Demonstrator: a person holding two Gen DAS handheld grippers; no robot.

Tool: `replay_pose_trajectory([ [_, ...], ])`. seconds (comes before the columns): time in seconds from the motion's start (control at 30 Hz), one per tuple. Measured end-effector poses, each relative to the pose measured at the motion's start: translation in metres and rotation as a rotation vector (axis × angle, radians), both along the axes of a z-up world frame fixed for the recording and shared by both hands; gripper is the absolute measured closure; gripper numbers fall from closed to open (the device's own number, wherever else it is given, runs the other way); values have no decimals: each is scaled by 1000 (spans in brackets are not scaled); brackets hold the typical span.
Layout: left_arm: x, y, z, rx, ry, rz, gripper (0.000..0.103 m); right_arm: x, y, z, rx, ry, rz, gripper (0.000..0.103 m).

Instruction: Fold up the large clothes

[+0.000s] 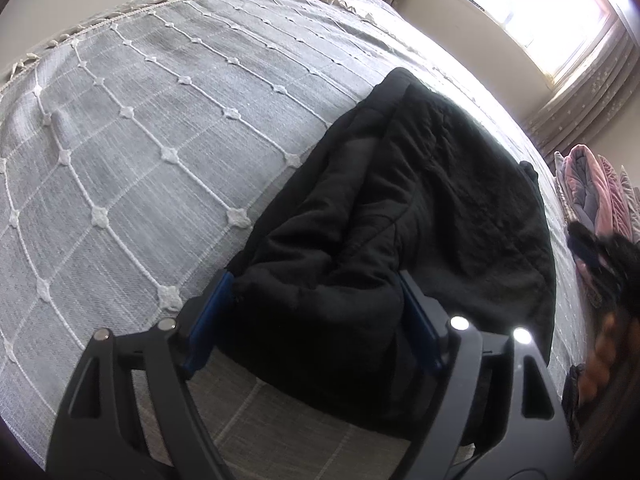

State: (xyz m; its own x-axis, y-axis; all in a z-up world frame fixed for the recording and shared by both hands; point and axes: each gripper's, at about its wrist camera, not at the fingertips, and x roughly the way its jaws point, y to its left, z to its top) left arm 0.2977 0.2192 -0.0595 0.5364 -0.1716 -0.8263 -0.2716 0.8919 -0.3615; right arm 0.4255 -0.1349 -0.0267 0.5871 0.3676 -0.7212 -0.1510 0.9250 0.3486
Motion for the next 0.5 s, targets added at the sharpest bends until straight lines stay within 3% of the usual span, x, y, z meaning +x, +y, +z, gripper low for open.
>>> replay_pose_trajectory([
  [0.13,0,3,-1,-23,3,-6,20,48,25,-18,-52,75,24,75],
  [0.2,0,6,0,-44,-3,-5,18,69,50,-60,-160,179,63,75],
  [0.27,1,6,-1,-35,10,1,18,70,68,-84,-277,179,74,75],
  [0.4,0,8,0,-48,12,-10,19,66,75,-75,-333,173,77,75],
  [0.5,-1,13,3,-69,7,-17,19,37,54,-51,-231,134,43,74],
])
